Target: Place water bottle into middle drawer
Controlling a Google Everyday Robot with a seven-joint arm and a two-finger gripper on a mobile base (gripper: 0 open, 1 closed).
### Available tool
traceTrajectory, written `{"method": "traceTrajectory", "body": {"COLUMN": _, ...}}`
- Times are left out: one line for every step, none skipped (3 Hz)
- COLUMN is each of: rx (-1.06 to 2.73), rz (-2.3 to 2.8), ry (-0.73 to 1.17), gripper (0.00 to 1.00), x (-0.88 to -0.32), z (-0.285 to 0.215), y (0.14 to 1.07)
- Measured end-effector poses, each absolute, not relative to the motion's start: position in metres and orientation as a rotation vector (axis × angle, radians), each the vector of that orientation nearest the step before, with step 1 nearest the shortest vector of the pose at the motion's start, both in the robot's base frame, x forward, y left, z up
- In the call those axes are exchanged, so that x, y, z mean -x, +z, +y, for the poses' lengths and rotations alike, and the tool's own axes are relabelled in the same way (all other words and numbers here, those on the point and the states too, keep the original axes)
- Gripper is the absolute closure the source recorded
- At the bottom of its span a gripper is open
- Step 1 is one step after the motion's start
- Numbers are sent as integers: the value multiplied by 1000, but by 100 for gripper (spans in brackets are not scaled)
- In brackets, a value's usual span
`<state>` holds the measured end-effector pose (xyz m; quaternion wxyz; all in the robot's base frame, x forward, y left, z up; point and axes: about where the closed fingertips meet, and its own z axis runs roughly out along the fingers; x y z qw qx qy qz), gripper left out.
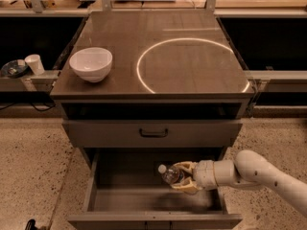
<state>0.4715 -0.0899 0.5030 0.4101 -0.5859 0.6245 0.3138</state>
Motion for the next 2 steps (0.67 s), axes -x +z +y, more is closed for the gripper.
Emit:
{"method": "traceTrajectory", "body": {"rx": 1476, "rz": 1572, "ry": 791, "gripper": 0, "x": -471, "z": -90, "y": 503}}
{"method": "traceTrajectory", "body": {"rx": 1476, "rz": 1572, "ry": 791, "gripper": 0, "x": -471, "z": -90, "y": 503}}
